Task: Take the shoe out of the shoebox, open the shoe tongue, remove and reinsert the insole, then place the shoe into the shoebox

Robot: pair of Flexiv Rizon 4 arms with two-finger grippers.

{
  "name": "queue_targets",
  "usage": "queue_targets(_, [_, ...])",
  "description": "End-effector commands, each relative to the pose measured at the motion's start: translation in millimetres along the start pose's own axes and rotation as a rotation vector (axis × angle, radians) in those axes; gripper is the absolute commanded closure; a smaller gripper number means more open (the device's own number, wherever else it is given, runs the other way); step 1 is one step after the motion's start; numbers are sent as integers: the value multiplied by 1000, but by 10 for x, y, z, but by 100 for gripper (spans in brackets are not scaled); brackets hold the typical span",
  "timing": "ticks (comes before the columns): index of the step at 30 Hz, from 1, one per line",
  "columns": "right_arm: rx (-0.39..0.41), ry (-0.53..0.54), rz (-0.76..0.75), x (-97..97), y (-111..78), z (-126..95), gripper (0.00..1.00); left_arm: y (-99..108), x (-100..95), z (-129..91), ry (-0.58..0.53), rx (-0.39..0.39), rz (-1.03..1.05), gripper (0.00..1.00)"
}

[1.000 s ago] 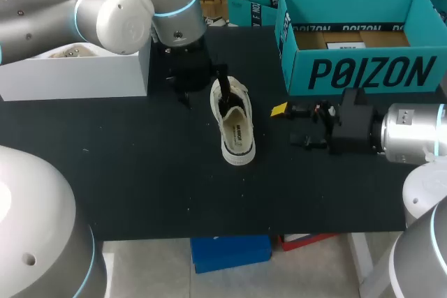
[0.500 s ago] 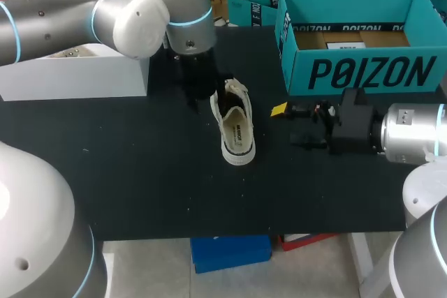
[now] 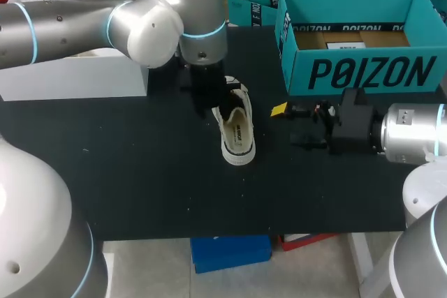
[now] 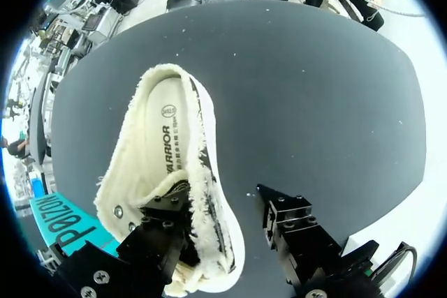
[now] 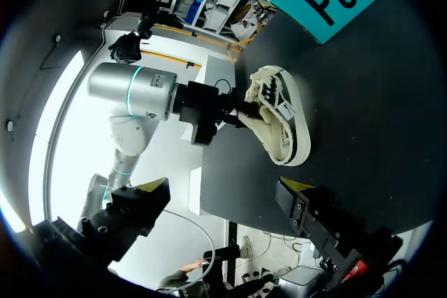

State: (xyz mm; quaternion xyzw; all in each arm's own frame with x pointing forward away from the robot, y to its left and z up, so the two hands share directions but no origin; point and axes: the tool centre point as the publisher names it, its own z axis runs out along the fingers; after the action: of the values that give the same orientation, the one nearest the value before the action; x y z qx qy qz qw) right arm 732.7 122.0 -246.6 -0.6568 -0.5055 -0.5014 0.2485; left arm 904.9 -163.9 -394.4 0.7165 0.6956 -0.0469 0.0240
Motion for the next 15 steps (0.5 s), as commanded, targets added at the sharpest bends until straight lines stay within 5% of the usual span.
queue_targets(1, [-1,-2,0,4,-1,3,0,18,-52,83,7,-4,0,50])
queue_targets(15, [-1,-2,0,4,-1,3,0,54,-50,222,28,-3,-11,55])
